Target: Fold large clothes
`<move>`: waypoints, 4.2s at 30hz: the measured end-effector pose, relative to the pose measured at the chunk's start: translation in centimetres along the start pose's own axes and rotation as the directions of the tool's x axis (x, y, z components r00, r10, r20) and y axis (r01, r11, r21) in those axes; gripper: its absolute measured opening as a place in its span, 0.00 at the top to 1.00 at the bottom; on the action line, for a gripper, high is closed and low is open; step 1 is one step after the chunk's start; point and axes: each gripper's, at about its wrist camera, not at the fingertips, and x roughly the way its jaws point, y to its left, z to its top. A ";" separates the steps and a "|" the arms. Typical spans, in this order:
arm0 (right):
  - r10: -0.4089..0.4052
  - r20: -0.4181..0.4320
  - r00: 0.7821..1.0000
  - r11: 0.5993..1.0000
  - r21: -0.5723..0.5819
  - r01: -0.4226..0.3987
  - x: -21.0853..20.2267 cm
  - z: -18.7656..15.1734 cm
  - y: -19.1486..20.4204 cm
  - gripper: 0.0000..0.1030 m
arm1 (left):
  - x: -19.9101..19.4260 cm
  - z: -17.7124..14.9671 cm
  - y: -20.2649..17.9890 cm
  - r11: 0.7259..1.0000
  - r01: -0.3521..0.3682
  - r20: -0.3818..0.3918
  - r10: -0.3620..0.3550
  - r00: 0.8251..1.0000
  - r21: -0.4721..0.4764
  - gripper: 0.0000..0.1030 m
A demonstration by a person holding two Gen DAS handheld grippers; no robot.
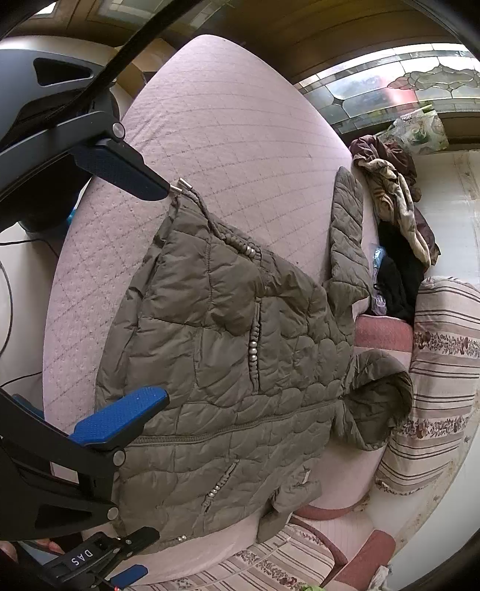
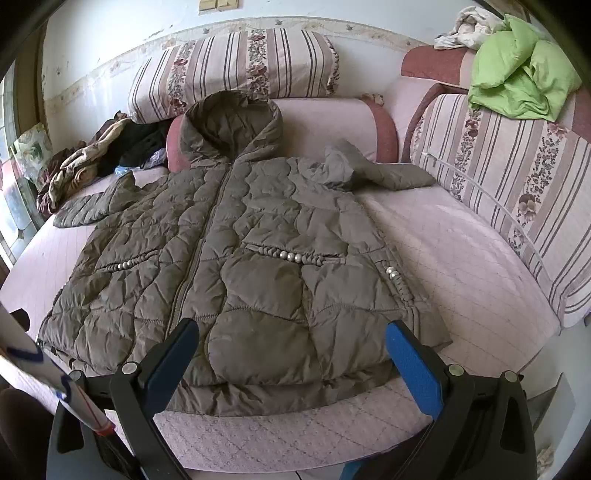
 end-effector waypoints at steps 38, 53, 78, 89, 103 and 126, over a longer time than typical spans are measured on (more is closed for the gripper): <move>-0.041 0.002 0.999 0.998 -0.045 0.041 -2.9 -0.2 0.7 0.00 | -2.9 -1.2 -0.8 0.999 -0.033 0.068 0.031 0.997 0.027 0.02; -0.040 -0.016 0.999 0.998 -0.056 0.039 -3.0 -0.4 0.9 0.00 | -3.5 -1.7 -1.1 0.999 0.013 0.057 -0.016 0.998 0.052 0.02; -0.202 0.000 0.979 0.961 -0.192 0.199 -3.5 -0.6 2.2 0.00 | -3.1 -1.6 -0.9 0.999 -0.003 0.049 0.001 0.999 0.039 0.02; -0.249 -0.010 0.969 0.950 -0.199 0.242 -2.8 -0.8 1.7 0.01 | -2.5 -1.9 -1.3 0.999 -0.011 0.036 0.009 0.999 0.052 0.02; -0.373 -0.040 0.927 0.891 -0.294 0.345 -0.4 -1.5 1.8 0.01 | -1.0 -1.7 -1.1 0.998 -0.051 0.028 0.050 0.998 0.044 0.02; -0.166 -0.142 0.976 0.963 -0.235 0.130 5.4 2.6 4.4 0.01 | 6.7 7.4 7.2 0.989 -0.148 -0.004 0.148 0.989 -0.013 0.02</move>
